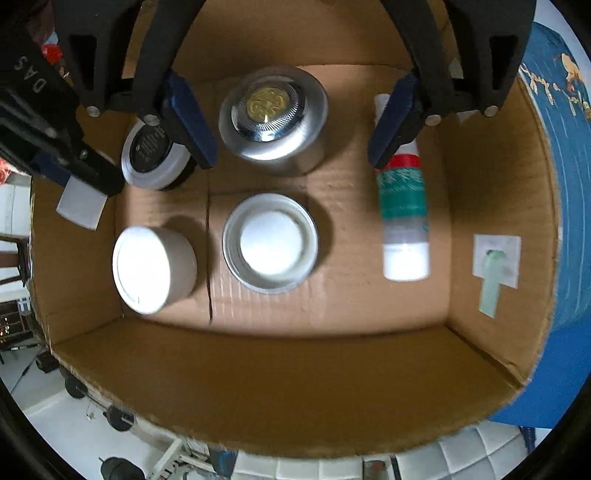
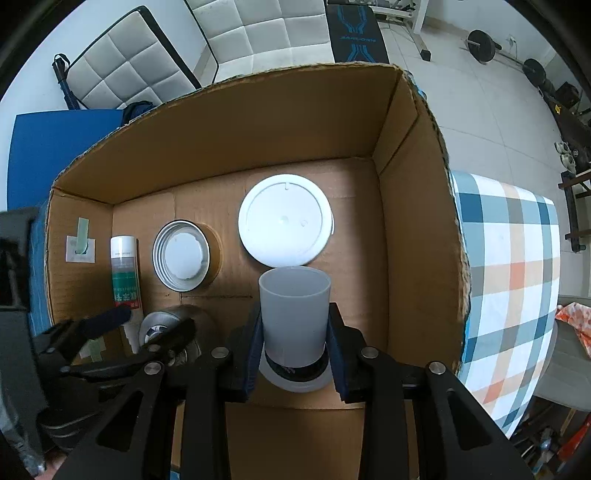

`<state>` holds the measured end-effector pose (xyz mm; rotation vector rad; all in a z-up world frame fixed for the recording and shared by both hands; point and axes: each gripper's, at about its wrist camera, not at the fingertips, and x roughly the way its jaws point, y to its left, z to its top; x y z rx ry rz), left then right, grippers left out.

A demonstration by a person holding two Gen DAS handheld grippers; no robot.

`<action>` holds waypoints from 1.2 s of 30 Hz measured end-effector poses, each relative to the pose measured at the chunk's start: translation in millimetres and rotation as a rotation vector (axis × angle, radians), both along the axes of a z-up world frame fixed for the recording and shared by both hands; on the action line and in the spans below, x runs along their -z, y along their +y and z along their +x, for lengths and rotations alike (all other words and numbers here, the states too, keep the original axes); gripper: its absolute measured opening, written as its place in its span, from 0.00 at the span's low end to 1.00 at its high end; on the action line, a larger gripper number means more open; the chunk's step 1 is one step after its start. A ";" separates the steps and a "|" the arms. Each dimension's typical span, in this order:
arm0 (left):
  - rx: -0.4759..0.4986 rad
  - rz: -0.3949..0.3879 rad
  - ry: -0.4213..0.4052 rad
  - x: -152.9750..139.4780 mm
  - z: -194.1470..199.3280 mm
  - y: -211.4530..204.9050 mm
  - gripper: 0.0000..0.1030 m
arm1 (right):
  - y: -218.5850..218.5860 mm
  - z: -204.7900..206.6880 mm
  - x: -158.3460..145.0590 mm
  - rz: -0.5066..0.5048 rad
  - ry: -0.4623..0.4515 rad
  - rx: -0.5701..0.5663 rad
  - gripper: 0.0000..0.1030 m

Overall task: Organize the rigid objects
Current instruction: 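Lower silver tin into the box with left tool while right tool sets cup on black-lidded jar, then open both tools and lift them out of the box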

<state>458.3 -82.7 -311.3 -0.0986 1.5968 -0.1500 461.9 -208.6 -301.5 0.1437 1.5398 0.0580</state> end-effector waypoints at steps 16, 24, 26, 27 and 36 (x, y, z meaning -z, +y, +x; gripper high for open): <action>-0.017 0.046 -0.088 -46.0 -18.5 43.7 0.97 | -5.8 -9.9 -12.0 -0.019 -0.006 0.028 0.56; -0.067 0.047 -0.132 -70.8 -56.3 76.0 0.97 | -5.4 -33.2 -32.3 -0.011 -0.028 0.032 0.76; -0.078 0.048 -0.143 -77.3 -61.8 73.7 0.97 | -6.5 -41.6 -39.3 -0.005 -0.034 0.034 0.80; -0.085 0.053 -0.155 -81.7 -67.9 76.6 0.97 | -6.1 -46.1 -42.8 -0.006 -0.039 0.033 0.86; -0.107 0.077 -0.249 -115.2 -114.8 90.4 0.97 | 15.3 -98.6 -76.8 -0.074 -0.112 -0.032 1.00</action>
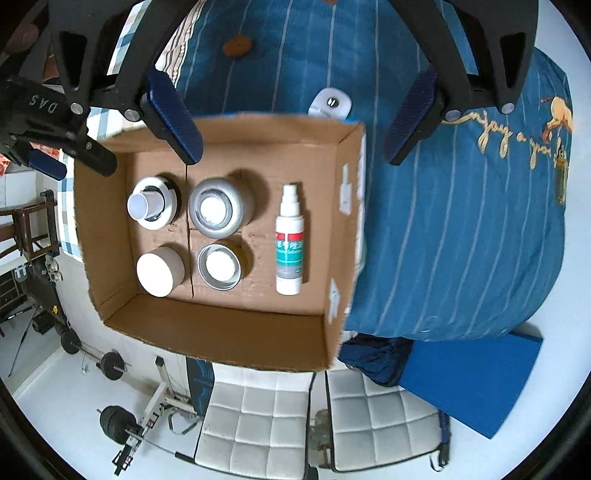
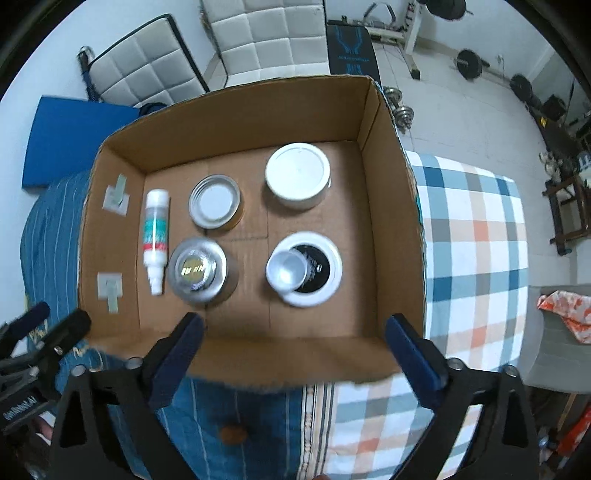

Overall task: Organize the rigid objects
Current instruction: 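Open both tools and lift them out of the box, then grasp the white earbud case with left tool while right tool grasps the walnut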

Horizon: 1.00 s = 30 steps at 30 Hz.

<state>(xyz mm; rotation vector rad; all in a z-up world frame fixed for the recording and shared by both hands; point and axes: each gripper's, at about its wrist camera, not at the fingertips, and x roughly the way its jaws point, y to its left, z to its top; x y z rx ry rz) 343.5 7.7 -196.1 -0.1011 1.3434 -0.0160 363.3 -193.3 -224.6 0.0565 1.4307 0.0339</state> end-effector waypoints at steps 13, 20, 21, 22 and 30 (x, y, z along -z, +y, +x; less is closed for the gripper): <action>-0.011 -0.012 -0.124 -50.1 -49.0 16.1 0.97 | 16.2 -60.2 -62.8 -0.032 -0.158 0.023 1.00; 0.000 0.023 -0.168 -58.4 -65.8 22.0 0.97 | 19.6 -81.3 -72.7 -0.030 -0.174 0.029 1.00; -0.001 0.038 -0.169 -55.1 -70.3 23.4 0.97 | 20.2 -84.4 -69.7 -0.026 -0.165 0.032 1.00; -0.002 0.048 -0.158 -48.8 -75.3 25.9 0.97 | 20.8 -89.0 -63.2 -0.016 -0.147 0.038 1.00; -0.098 0.087 0.094 59.1 -118.2 63.0 0.97 | 38.3 -142.7 56.8 0.139 0.169 0.130 1.00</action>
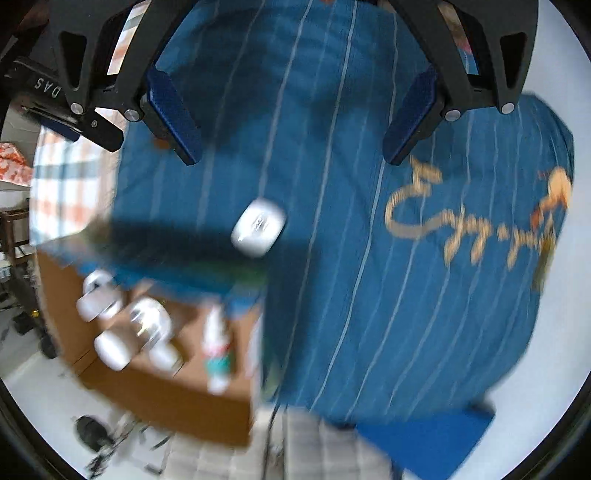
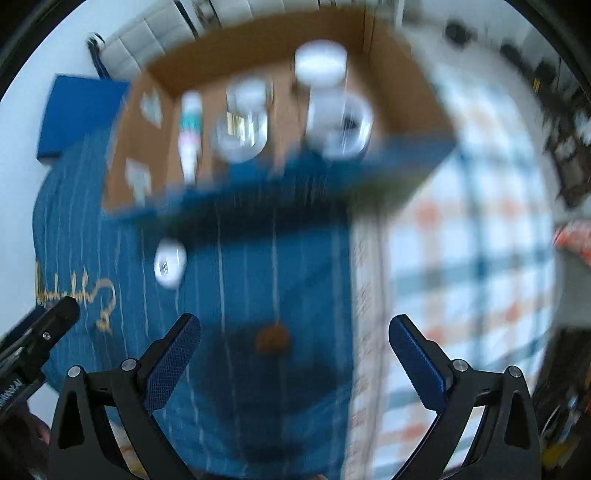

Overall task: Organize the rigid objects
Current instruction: 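Grasp the white earbud case with left tool while right tool grasps the walnut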

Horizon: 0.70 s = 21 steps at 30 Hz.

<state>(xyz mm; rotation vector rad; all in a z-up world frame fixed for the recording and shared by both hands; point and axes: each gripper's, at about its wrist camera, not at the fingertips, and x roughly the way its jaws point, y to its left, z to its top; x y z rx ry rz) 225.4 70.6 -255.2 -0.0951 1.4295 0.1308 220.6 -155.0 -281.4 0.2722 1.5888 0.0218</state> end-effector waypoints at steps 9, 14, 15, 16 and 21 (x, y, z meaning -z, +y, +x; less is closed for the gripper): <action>-0.071 -0.014 0.120 59.6 -4.3 14.0 0.97 | 13.6 -18.0 93.9 0.086 0.133 0.139 0.49; -0.069 -0.036 0.108 65.0 15.6 7.4 0.97 | 16.5 -18.6 90.7 0.032 0.106 0.093 0.38; -0.058 -0.033 0.102 66.6 23.3 3.4 0.97 | 13.5 -18.9 89.9 0.028 0.109 0.089 0.38; -0.049 -0.032 0.098 67.7 28.6 0.6 0.97 | 7.5 -19.1 88.0 0.023 0.109 0.088 0.38; 0.069 0.028 0.116 88.3 64.8 -25.3 0.97 | -14.0 -12.4 76.6 -0.009 0.092 0.068 0.38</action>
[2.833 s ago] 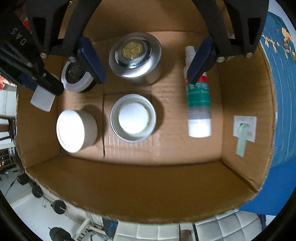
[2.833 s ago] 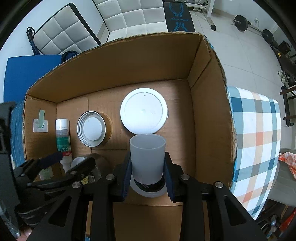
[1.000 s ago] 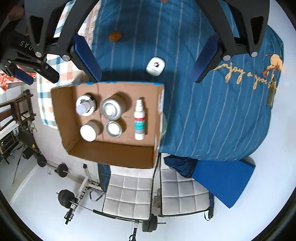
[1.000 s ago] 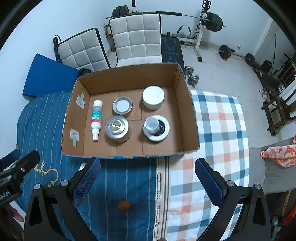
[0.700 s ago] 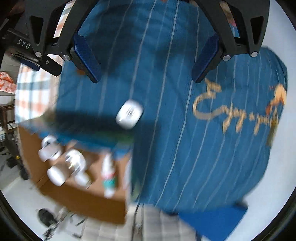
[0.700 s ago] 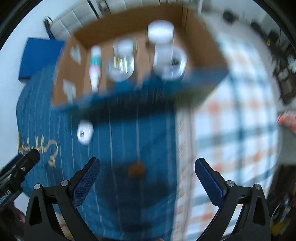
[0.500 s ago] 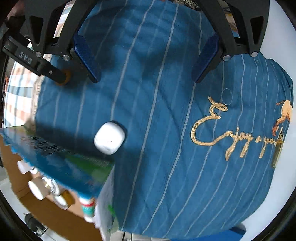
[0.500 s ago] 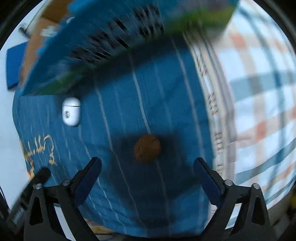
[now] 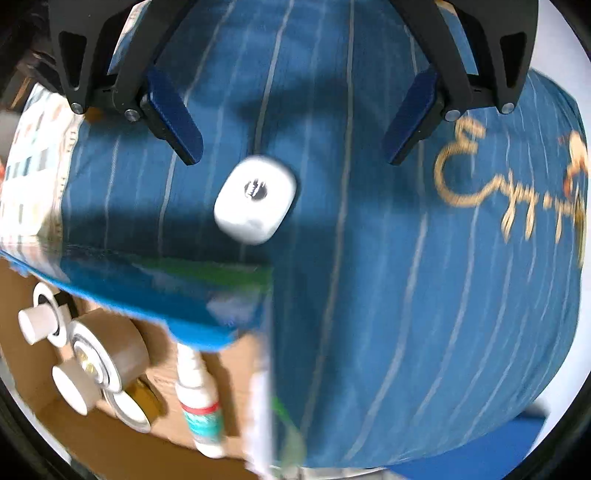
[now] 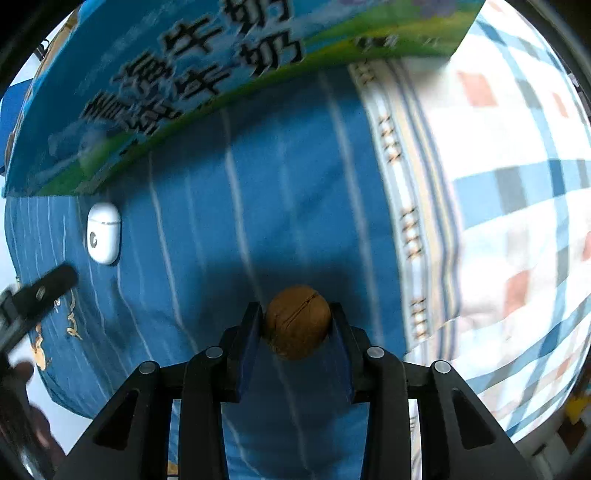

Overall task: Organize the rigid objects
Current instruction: 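Grasp the white earbud case with left tool while right tool grasps the walnut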

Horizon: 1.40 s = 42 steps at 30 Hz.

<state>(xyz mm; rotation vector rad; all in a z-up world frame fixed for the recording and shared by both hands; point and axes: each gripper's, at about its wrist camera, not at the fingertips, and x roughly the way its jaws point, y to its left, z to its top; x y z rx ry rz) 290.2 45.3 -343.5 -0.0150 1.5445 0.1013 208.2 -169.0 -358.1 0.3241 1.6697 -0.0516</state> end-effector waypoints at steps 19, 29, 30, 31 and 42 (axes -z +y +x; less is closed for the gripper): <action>0.044 -0.083 0.068 31.1 1.5 -24.7 0.46 | 7.6 21.6 -2.9 -0.012 0.001 -0.101 0.38; 0.009 -0.154 0.130 37.5 -67.3 -26.1 0.48 | 17.0 17.3 -1.1 -0.004 0.018 -0.139 0.38; 0.006 -0.158 0.118 36.4 -68.0 -28.8 0.52 | 16.6 15.6 0.4 -0.001 0.023 -0.141 0.38; 0.002 -0.170 0.129 39.5 -64.7 -31.9 0.57 | 14.3 14.2 0.8 0.002 0.026 -0.142 0.38; 0.079 -0.126 0.174 46.2 -72.1 -61.9 0.54 | 4.1 7.4 11.8 0.008 0.035 -0.154 0.38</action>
